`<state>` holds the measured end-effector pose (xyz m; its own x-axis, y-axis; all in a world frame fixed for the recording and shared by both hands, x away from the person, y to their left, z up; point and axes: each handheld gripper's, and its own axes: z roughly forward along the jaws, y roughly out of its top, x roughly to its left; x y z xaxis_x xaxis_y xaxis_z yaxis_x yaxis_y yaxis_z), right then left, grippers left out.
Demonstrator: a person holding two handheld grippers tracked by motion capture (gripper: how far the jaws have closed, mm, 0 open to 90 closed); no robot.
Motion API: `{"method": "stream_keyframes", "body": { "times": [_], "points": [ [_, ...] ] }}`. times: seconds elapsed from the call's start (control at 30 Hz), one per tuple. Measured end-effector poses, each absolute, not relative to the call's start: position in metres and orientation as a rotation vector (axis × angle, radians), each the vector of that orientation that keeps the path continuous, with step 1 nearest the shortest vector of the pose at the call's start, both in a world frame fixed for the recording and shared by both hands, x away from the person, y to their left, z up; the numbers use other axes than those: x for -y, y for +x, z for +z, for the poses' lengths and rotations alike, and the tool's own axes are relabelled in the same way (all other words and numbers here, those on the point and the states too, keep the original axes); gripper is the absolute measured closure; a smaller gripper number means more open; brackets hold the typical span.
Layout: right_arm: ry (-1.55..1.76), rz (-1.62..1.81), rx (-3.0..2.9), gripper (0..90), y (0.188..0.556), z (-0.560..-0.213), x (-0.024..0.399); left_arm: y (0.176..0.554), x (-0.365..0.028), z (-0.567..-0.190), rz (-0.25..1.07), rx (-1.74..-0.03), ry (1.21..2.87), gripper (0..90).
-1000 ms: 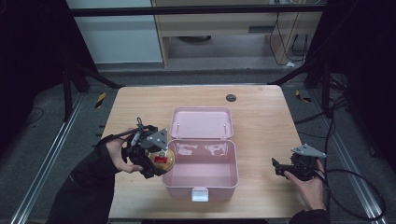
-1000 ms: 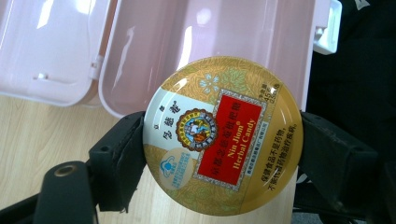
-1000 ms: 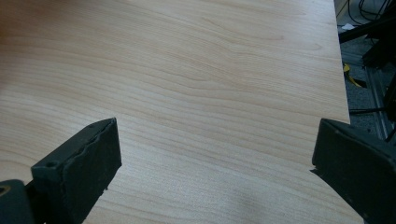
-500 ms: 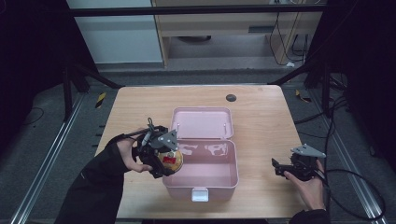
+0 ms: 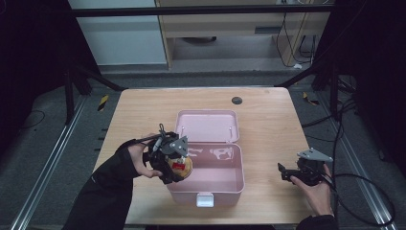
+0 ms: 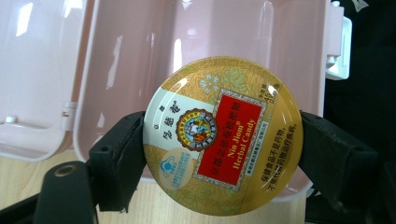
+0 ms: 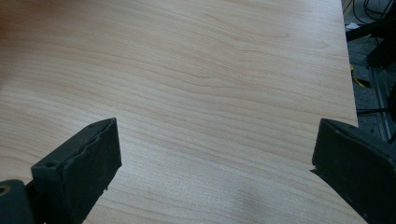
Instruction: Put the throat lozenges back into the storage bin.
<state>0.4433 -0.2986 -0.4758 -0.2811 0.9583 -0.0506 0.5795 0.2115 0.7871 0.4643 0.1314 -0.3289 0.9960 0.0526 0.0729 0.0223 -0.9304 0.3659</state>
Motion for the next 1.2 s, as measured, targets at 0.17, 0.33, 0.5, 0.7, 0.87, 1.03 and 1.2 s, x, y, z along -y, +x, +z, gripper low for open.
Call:
{"method": "stream_keyframes", "body": {
  "times": [0.17,0.33,0.5,0.7,0.87,1.03,1.2],
  "points": [
    [1.414,0.903,-1.948,1.6,0.443,-0.476,0.298,0.465,-0.130,-0.334,0.102,-0.058,2.762,19.8],
    [1.412,0.901,-1.949,1.6,0.444,-0.477,0.298,0.466,-0.129,-0.339,0.096,-0.054,2.768,19.8],
    [1.409,0.901,-1.947,1.6,0.444,-0.477,0.298,0.466,-0.128,-0.346,0.083,-0.052,2.772,19.8],
    [1.407,0.898,-1.951,1.6,0.444,-0.478,0.298,0.467,-0.123,-0.354,0.071,-0.036,2.787,19.8],
    [1.406,0.899,-1.952,1.6,0.444,-0.478,0.298,0.468,-0.122,-0.360,0.064,-0.031,2.798,19.8],
    [1.409,0.897,-1.955,1.6,0.444,-0.479,0.298,0.469,-0.121,-0.365,0.057,-0.031,2.804,19.8],
    [1.400,0.894,-1.959,1.4,0.444,-0.480,0.297,0.470,-0.121,-0.372,0.049,-0.031,2.813,19.8]
  ]
}}
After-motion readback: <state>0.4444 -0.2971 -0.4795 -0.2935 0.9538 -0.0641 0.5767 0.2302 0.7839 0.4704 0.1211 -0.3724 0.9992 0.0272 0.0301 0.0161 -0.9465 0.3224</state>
